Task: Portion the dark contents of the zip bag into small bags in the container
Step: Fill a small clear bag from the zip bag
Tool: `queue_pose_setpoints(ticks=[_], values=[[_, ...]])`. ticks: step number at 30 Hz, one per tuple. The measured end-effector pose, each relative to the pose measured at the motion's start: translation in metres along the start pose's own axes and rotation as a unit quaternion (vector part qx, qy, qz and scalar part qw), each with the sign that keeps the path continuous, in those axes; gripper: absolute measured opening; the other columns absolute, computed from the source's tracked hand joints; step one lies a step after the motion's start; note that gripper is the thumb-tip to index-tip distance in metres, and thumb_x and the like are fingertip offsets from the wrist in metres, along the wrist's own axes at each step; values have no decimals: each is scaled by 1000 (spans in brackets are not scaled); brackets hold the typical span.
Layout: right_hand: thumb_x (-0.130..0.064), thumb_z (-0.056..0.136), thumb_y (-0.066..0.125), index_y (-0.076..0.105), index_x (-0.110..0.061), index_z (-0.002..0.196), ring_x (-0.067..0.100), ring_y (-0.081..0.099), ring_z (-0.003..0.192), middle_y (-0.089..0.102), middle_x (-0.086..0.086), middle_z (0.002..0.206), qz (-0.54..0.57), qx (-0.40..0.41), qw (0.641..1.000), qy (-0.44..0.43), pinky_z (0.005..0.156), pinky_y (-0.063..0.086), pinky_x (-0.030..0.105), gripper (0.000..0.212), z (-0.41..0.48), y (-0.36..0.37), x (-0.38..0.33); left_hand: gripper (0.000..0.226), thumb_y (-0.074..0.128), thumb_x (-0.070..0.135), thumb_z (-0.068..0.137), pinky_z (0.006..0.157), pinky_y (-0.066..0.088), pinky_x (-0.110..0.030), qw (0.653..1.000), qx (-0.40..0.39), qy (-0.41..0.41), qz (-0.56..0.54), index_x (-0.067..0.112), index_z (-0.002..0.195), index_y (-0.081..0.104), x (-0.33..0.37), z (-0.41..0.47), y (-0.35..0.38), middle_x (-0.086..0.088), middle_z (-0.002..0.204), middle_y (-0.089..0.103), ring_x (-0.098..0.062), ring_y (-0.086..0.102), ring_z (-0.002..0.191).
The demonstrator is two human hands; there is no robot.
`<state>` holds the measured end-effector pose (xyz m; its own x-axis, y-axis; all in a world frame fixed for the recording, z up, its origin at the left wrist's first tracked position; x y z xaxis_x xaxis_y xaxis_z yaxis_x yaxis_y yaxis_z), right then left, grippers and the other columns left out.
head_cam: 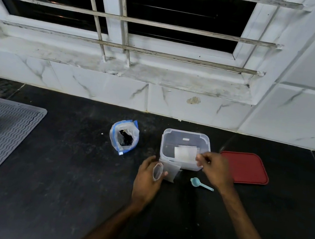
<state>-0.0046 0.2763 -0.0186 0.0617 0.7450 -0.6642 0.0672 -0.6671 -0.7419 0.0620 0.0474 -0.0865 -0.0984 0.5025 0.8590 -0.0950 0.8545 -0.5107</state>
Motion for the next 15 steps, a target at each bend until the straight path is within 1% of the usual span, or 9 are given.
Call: queue_pose_setpoints(ticks=[1, 3, 6, 8, 10, 12, 15], values=[[-29, 91, 63, 68, -20, 75, 12, 65, 65, 69, -6, 69, -23, 14, 1000, 9, 63, 49, 30, 19, -7, -2, 17, 43, 64, 40, 90, 108, 44, -35, 1000, 0, -5, 21, 23, 129, 58, -1, -2, 5, 11, 148, 36, -6, 40, 133], [-31, 91, 63, 69, -22, 88, 14, 65, 75, 70, -7, 81, -59, 18, 997, 46, 65, 44, 28, 11, -16, 1, 48, 48, 63, 42, 91, 111, 41, -37, 999, 8, -29, 42, 21, 134, 55, -4, -3, 12, 7, 153, 32, -10, 35, 138], [-39, 88, 65, 66, -23, 105, 16, 64, 93, 68, -5, 101, -99, -26, 991, 91, 78, 49, 31, 23, -24, 22, 85, 60, 69, 43, 85, 111, 41, -39, 997, 32, -55, 40, 21, 137, 49, -7, -3, 16, 6, 153, 33, -12, 36, 138], [-41, 85, 67, 63, -23, 110, 18, 60, 102, 63, -2, 110, -131, -61, 986, 82, 84, 49, 33, 31, -27, 36, 94, 68, 77, 42, 78, 109, 44, -38, 996, 45, -80, 10, 26, 136, 45, -9, -3, 18, 7, 147, 39, -12, 42, 133], [-39, 85, 68, 59, -23, 116, 19, 53, 109, 54, -1, 117, -194, -102, 974, 56, 87, 47, 33, 36, -28, 50, 95, 77, 81, 42, 72, 105, 47, -38, 992, 56, -109, -21, 28, 137, 41, -14, -5, 18, 7, 142, 44, -11, 48, 126], [-33, 86, 67, 56, -22, 117, 20, 51, 111, 48, -1, 120, -234, -108, 966, 38, 87, 47, 34, 34, -26, 56, 97, 87, 83, 45, 68, 103, 49, -40, 989, 63, -130, -37, 27, 140, 37, -20, -5, 18, 6, 141, 45, -11, 50, 124], [-26, 90, 62, 57, -20, 108, 22, 54, 109, 50, 0, 116, -252, -87, 963, 29, 84, 49, 37, 20, -23, 54, 98, 97, 86, 47, 63, 103, 49, -40, 986, 59, -151, -43, 30, 143, 32, -27, -5, 18, 8, 144, 43, -9, 49, 126]])
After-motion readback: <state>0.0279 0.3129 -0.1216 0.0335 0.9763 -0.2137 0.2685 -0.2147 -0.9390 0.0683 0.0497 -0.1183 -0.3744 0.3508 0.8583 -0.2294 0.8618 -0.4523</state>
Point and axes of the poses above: each hand's wrist, its own z-axis towards the middle knuckle, its own y-axis out of the palm, x = y × z, the point moved 9 cm from there along z, towards the middle knuckle
